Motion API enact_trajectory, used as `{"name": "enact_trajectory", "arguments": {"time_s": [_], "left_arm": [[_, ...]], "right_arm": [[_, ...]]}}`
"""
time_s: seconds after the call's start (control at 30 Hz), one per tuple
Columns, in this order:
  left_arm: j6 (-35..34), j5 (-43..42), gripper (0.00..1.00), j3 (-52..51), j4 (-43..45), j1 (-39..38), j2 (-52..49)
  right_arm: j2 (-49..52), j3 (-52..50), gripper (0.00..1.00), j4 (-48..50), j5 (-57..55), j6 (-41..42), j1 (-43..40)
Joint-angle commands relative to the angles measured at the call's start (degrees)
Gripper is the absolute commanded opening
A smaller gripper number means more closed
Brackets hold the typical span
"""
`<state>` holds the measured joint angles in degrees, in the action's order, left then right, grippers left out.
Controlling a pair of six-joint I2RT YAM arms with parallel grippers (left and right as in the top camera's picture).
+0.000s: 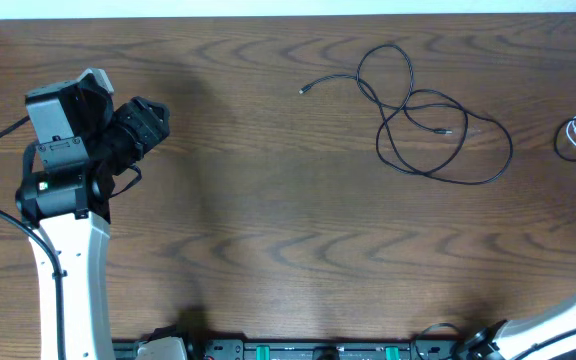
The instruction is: Untangle cables
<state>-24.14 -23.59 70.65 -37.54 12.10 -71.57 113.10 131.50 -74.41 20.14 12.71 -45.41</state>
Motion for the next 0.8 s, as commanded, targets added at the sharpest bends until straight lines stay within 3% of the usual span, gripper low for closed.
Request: {"name": "enact_trajectory", "arguments": {"time_s": [0.0, 0.07, 0.33, 0.5, 0.77], "left_arm": [[0.6, 0.7, 0.53, 1.2, -0.2, 0.0, 0.1], [0.6, 0.7, 0.53, 1.2, -0.2, 0.0, 0.1], [1.2, 0.7, 0.53, 1.2, -0.8, -0.1, 0.1], [1.2, 0.7, 0.53, 1.2, -0.9, -0.1, 0.1], [1.4, 0.7, 0.53, 1.2, -1.0, -0.1, 0.1]], "right_arm": [[-5.3, 0.5, 0.95, -0.9, 3.0, -7.4, 6.1], [-7.0, 0.5, 0.99, -2.0, 3.0, -9.2, 9.6], [-7.8, 0.4, 0.99, -9.0, 2.6, -15.9, 22.7], [-6.8, 0.4, 0.99, -11.7, -5.7, -16.2, 29.9], [-2.5, 0.4, 0.99, -15.3, -13.7, -16.0, 33.7]]}}
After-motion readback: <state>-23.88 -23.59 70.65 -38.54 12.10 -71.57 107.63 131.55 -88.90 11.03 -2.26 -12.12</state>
